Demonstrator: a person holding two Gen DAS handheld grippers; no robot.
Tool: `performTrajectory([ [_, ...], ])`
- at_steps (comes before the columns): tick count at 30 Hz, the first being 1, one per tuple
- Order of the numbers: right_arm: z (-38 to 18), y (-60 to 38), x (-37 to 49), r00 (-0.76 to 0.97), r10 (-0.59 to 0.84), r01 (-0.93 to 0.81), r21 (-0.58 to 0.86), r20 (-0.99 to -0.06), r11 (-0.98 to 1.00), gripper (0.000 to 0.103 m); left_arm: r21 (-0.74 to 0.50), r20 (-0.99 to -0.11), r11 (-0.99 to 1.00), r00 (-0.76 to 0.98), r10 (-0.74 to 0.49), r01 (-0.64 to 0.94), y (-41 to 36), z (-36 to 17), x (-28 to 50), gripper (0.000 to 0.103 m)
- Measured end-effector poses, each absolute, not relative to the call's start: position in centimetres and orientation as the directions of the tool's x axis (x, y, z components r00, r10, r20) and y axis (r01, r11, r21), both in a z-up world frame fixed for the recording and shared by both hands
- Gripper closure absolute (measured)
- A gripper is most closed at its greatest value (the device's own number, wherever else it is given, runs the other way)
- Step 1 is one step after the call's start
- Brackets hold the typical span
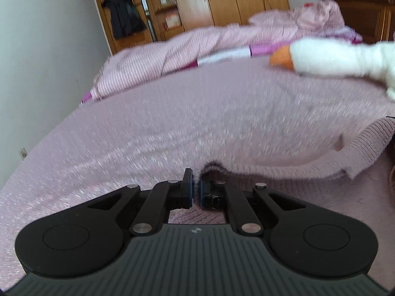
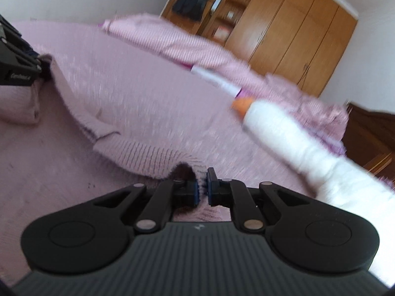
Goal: Fold small clothes
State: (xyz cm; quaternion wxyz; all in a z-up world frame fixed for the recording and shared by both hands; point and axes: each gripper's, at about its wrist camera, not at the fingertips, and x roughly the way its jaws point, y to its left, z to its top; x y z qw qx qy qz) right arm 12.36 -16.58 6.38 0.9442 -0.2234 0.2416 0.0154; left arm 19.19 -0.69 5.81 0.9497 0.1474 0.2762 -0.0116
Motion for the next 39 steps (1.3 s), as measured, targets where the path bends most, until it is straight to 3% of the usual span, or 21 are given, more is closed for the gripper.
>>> performTrajectory([
  [4, 3.6, -16.8, 13.9, 0.836, -0.074, -0.158, -0.366, -0.545, 0.917, 0.09, 0.249, -0.629, 0.962, 0.774, 0.075, 0.109, 0.0, 2.4, 22.1, 0.096],
  [8, 3.3, -16.8, 13.7, 0.838, -0.055, -0.161, -0.343, -0.543, 0.925, 0.089, 0.205, -0.641, 0.972, 0.767, 0.042, 0.118, 1.0, 1.8, 22.6, 0.095],
  [11, 4.3, -17.5, 13.2, 0.839, -0.033, -0.165, -0.311, -0.543, 0.936, 0.082, 0.184, -0.646, 0.974, 0.763, 0.018, 0.133, 1.7, 2.6, 22.2, 0.081],
  [13, 5.1, -18.2, 13.0, 0.846, -0.023, -0.152, -0.284, -0.532, 0.947, 0.065, 0.167, -0.639, 0.976, 0.769, -0.001, 0.139, 2.5, 3.5, 21.1, 0.06],
  [15, 6.0, -19.0, 12.1, 0.858, -0.011, -0.144, -0.261, -0.513, 0.955, 0.056, 0.156, -0.626, 0.978, 0.78, -0.012, 0.141, 3.0, 4.5, 20.1, 0.045],
  [19, 7.2, -20.3, 10.1, 0.865, 0.012, -0.156, -0.246, -0.501, 0.957, 0.056, 0.157, -0.594, 0.973, 0.803, -0.044, 0.169, 4.0, 6.7, 17.6, 0.032],
  [25, 8.0, -22.1, 8.4, 0.841, 0.092, -0.24, -0.215, -0.534, 0.947, 0.056, 0.138, -0.6, 0.966, 0.795, -0.092, 0.217, 5.2, 8.2, 14.2, 0.024],
  [39, 6.9, -21.3, 6.9, 0.801, 0.221, -0.396, -0.215, -0.556, 0.893, 0.056, 0.233, -0.642, 0.911, 0.758, -0.119, 0.34, 2.9, 5.2, 12.3, 0.024],
])
